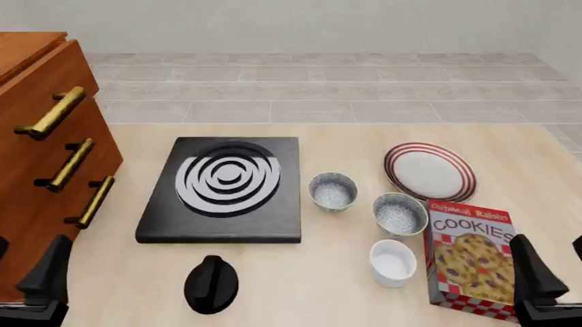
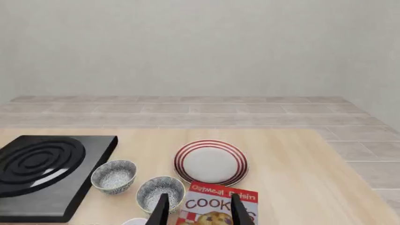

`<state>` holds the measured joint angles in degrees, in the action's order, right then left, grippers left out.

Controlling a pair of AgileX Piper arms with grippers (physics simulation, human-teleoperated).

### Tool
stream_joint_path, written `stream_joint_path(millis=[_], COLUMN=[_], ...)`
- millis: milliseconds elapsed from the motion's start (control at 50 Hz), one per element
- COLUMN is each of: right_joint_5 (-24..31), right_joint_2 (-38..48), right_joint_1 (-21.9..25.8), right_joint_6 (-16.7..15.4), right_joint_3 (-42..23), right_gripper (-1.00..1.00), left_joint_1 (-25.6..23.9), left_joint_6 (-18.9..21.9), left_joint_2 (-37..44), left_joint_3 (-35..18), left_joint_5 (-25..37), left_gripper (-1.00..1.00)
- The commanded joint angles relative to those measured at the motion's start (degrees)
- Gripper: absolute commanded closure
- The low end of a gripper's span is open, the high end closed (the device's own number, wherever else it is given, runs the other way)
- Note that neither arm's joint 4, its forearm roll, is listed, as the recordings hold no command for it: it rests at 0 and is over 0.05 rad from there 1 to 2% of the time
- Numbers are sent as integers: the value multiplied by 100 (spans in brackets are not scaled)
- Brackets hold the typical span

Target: Pick the akita bowl from table center and place it on the plate.

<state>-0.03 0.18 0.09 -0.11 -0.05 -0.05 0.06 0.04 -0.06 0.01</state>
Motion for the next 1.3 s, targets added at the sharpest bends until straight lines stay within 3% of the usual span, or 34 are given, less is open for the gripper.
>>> stream_joint_path(millis=[20, 300, 480, 520, 620, 780, 840, 880, 920, 960, 1000, 1240, 1300], right_joint_5=[-2, 16, 118, 276, 487, 884, 659, 561, 290, 19, -91, -1278, -1522], right_joint_2=[51, -5, -12, -12, -10, 139, 743, 932, 1196, 1627, 1775, 3815, 4252], right_joint_1=[34, 35, 181, 227, 255, 606, 879, 983, 1199, 1284, 1324, 1871, 1997], right_joint_6=[-16, -11, 302, 60, 39, -343, -636, -654, -1089, -774, -700, -990, -1356], right_joint_3=[-7, -32, -280, -498, -771, -1249, -1383, -1448, -1359, -1347, -1348, -1424, -1485], right_gripper=[-100, -100, -100, -100, -100, -100, -100, -100, -100, -100, -100, -100, -100], left_joint_1=[-24, -168, -175, -221, -277, -267, -256, -252, -259, -269, -259, -244, -249], left_joint_6=[23, 141, 101, 101, 122, 115, 134, 140, 165, 239, 230, 230, 220], left_joint_2=[11, 5, 14, 11, 40, 37, 34, 14, 18, 10, 13, 43, 31], left_joint_3=[-20, 3, 4, 5, 0, 2, 3, 5, -3, -17, -11, 0, -2], left_joint_5=[5, -33, -34, -20, -35, -35, -34, -23, -43, -56, -60, -74, -76], left_gripper=[-100, -100, -100, -100, -100, -100, -100, -100, -100, -100, -100, -100, -100])
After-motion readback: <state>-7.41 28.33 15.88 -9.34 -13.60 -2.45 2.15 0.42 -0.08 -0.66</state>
